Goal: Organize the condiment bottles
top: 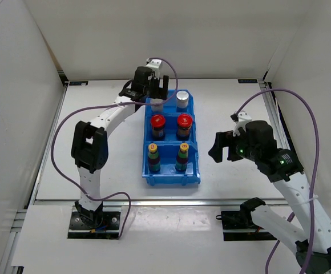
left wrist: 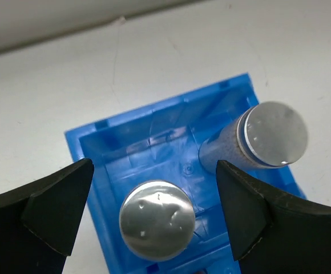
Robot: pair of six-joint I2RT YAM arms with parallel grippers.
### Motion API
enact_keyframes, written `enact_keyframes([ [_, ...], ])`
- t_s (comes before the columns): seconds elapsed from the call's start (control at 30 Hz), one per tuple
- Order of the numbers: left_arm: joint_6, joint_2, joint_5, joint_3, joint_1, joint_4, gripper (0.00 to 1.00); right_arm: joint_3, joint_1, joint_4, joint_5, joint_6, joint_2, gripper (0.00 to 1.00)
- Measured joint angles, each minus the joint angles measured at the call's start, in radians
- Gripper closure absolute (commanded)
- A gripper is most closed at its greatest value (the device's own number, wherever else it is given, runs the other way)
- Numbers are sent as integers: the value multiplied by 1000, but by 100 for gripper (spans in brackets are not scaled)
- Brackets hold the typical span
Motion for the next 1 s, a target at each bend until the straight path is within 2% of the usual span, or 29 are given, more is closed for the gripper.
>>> enact_keyframes([
  [0.13,5,-68,-35,15,0,-20,0,9,0,-16,102,63,53,0],
  [0.23,22,-224,-62,-46,0,-15,0,26,0,-31,152,86,107,0],
  [0.37,64,-589,-122,-345,0,76,0,26,0,-31,192,87,105,0],
  [0.5,107,-980,-180,-737,0,197,0,-18,0,18,193,73,42,0],
  [0.67,101,-1337,-201,-1179,0,204,0,-72,0,77,172,54,19,0],
  [0.77,62,-1595,-185,-1385,-6,184,0,-74,0,113,160,43,43,0],
  [0.87,66,-1851,-163,-1535,-30,237,0,-76,0,146,153,37,67,0],
  [0.93,90,-1930,-138,-1583,-52,288,0,-76,0,169,152,37,76,0],
  [1.0,121,-1939,-134,-1590,-72,307,0,-77,0,190,151,37,82,0],
])
